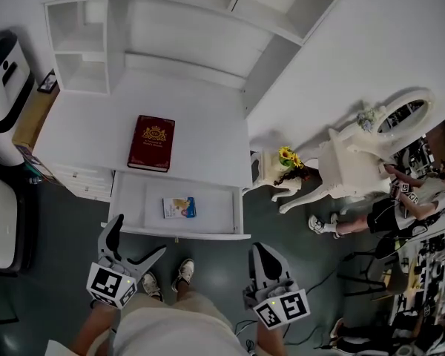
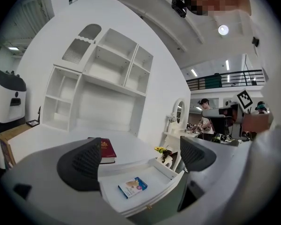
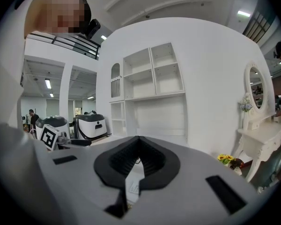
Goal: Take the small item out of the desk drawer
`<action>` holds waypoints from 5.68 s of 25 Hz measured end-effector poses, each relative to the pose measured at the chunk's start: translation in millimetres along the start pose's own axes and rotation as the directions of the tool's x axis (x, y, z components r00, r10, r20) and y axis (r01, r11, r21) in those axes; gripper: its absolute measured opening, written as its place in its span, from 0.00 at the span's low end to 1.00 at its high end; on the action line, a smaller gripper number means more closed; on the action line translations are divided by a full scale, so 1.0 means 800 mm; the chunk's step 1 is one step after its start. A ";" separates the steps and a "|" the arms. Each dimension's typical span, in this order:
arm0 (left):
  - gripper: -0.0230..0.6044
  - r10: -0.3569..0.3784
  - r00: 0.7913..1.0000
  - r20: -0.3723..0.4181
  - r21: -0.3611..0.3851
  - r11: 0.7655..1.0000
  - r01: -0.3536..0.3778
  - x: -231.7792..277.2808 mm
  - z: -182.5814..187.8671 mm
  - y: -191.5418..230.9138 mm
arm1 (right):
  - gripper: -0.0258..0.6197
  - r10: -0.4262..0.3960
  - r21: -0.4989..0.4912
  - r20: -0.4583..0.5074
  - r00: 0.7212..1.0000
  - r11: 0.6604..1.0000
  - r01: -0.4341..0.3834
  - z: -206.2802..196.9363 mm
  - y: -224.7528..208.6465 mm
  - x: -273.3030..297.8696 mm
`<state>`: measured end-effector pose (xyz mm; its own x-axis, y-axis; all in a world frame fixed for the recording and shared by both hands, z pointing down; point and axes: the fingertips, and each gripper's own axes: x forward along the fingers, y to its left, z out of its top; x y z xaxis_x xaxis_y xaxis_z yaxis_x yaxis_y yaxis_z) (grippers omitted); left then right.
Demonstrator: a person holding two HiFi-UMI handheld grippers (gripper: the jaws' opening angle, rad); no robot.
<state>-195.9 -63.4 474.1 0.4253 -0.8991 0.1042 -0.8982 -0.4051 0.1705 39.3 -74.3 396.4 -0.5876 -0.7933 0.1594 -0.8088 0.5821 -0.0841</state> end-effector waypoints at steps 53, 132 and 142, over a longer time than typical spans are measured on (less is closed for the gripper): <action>0.84 -0.187 0.548 -0.815 0.161 0.835 0.526 0.306 -0.397 0.011 | 0.05 -0.235 0.071 -0.114 0.965 0.967 0.244 -0.034 -0.213 -0.037; 0.73 -0.039 0.618 -0.786 0.283 0.864 0.415 0.292 -0.317 0.010 | 0.05 -0.020 0.115 -0.016 1.000 0.993 0.022 -0.027 -0.190 -0.013; 0.73 0.022 0.750 -0.662 0.289 0.930 0.227 0.263 -0.238 0.032 | 0.05 0.091 0.083 0.044 0.995 0.992 -0.094 -0.003 -0.165 0.021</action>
<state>-107.9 -231.4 687.2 0.3722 -0.5730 0.7301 -0.7707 -0.6292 -0.1009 136.2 -163.6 412.3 -0.6591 -0.7442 0.1080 -0.7492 0.6375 -0.1797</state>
